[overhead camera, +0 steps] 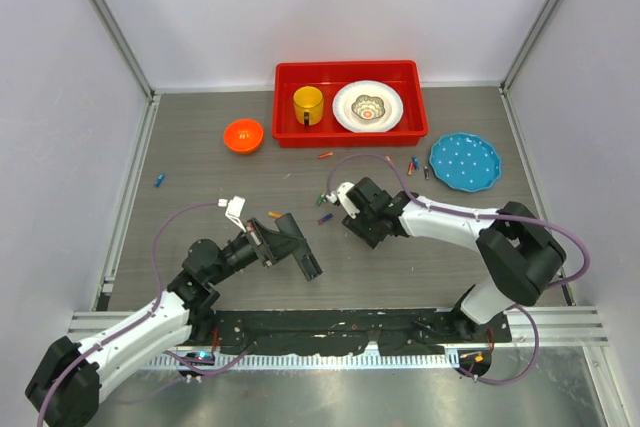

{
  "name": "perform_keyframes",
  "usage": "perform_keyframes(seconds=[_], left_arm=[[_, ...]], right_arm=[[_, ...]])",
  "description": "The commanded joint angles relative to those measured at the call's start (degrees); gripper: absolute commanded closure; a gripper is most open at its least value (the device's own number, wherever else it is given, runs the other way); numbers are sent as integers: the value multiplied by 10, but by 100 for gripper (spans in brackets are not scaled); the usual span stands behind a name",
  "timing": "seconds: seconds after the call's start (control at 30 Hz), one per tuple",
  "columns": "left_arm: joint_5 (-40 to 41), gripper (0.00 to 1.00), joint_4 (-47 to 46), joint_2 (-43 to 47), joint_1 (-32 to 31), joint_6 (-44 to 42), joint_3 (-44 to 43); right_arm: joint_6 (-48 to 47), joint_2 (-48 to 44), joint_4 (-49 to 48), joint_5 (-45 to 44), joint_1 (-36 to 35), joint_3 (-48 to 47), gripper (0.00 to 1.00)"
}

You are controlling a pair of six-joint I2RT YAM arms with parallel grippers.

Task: Load the batteries into the remote control
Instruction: Adjust the battery at the center of the board.

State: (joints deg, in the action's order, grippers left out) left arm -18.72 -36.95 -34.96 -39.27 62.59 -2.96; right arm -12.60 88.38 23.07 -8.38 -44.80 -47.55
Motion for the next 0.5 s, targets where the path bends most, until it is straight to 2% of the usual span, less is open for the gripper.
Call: perform_keyframes(seconds=[0.0, 0.27, 0.3, 0.33, 0.37, 0.47], left_arm=[[4, 100, -18, 2, -2, -3, 4], [1, 100, -12, 8, -2, -2, 6], [3, 100, -7, 11, -2, -2, 7], [4, 100, -6, 13, -2, -3, 8], [5, 100, -4, 15, -2, -4, 9], [7, 100, -1, 16, -2, -4, 9]], right_arm=[[48, 35, 29, 12, 1, -49, 85], [76, 70, 49, 35, 9, -67, 80], [77, 69, 49, 39, 11, -66, 54], [77, 68, 50, 44, 14, -65, 39], [79, 67, 49, 49, 18, -66, 32], [80, 61, 44, 46, 20, -63, 29]])
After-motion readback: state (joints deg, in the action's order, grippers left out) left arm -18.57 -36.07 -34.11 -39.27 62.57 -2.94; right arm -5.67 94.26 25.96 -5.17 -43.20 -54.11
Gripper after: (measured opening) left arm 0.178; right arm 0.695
